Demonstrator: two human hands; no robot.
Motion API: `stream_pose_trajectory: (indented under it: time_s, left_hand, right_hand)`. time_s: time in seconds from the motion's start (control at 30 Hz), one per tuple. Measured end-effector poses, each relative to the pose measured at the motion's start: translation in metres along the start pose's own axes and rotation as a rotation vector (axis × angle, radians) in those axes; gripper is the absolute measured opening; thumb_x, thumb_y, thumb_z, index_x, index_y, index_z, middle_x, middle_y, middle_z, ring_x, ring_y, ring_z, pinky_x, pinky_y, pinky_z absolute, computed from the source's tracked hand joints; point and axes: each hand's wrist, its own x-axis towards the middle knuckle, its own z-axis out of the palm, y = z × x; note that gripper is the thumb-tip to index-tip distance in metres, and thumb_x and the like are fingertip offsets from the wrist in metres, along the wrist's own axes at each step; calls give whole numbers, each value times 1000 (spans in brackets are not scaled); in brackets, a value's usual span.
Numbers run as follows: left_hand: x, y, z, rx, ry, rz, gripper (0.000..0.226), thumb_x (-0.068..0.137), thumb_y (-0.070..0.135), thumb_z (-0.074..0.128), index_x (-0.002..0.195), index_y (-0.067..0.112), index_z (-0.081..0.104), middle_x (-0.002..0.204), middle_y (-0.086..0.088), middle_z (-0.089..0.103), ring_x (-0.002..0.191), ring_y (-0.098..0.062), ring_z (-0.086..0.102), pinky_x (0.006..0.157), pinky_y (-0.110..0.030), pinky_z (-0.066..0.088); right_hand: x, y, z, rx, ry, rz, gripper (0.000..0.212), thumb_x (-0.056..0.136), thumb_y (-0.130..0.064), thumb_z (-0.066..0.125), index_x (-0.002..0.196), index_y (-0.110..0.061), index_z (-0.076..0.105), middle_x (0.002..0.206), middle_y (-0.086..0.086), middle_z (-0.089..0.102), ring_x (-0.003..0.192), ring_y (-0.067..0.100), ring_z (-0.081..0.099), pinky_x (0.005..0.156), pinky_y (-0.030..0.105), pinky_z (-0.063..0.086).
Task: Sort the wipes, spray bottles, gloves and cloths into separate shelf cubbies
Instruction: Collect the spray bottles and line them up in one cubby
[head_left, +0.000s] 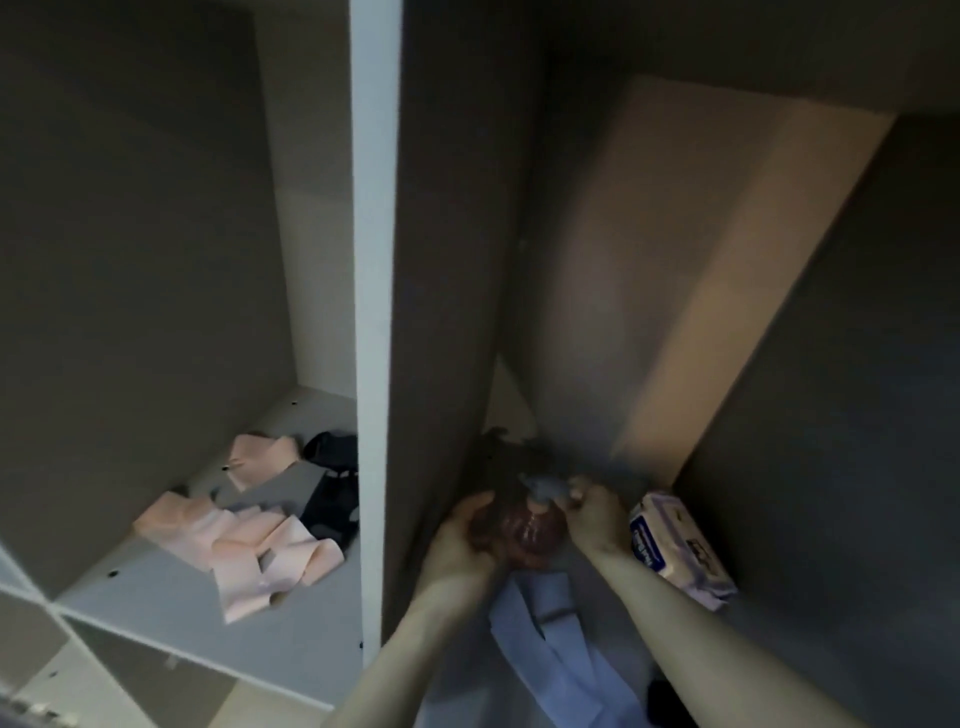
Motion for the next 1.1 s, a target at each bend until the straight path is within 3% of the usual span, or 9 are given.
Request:
stream_pose_trajectory:
  time_s: [0.07,0.13,0.27,0.4,0.53,0.73,0.9,1.03,1.1]
  left_hand:
    - [3,2,5,50,-24,19,54,75,27,66,128,29,51,127,-4,61,116,-22,59,101,-36,46]
    - [5,2,11,126,-52,34,62,79,27,70,136,30,44,135,-1,53,120,-19,55,103,-37,45]
    - [-1,4,20,188,-164,56,85,73,29,78,144,30,31,143,5,41,129,-15,45,107,-36,41]
    - [-38,5,19,102,-266,126,71,58,45,84,120,42,52,119,12,62,110,-9,61,99,-38,48]
    - [-87,5,-6,196,-176,216,57,55,62,77,106,49,56,109,16,61,100,1,60,93,-32,49]
    - [-164,6,-88,259,69,256,62,55,70,74,111,58,51,107,22,65,100,6,60,89,-26,50]
    - [-203,-4,-181,285,244,242,54,57,65,74,105,51,54,97,16,65,90,-4,63,83,-34,52]
    - [-223,-23,-262,289,349,189,47,56,63,74,97,58,51,103,27,58,97,11,55,84,-14,46]
    - [-233,-31,-305,316,334,197,56,64,52,76,108,60,43,113,30,50,105,17,48,85,-4,40]
  right_hand:
    - [-4,6,-14,171,-28,-112,10,86,-3,58,90,-8,66,89,12,67,88,24,63,68,26,39]
    - [-11,0,-37,343,-106,-153,21,84,5,58,82,-15,62,79,4,63,79,17,59,67,23,41]
    - [-36,-14,-91,497,-356,-224,25,88,11,51,86,-14,58,57,-14,61,56,-6,55,58,9,39]
    - [-71,-29,-127,557,-432,-332,27,87,9,54,88,-17,61,59,-13,61,59,1,52,62,13,41]
    - [-113,-71,-147,522,-586,-518,31,84,10,57,87,-20,64,69,-14,61,65,-4,54,64,12,42]
    - [-173,-160,-136,537,-765,-758,23,83,-1,65,92,-22,66,80,-4,66,77,5,62,74,20,49]
    - [-213,-250,-83,576,-813,-859,15,80,-11,70,87,-23,65,78,2,65,76,8,62,72,24,49]
    - [-240,-322,-33,606,-878,-908,19,79,-5,69,80,-23,65,73,-5,63,72,7,60,69,20,47]
    - [-253,-360,-5,609,-915,-909,24,79,0,67,79,-23,66,74,-4,65,72,5,61,68,17,47]
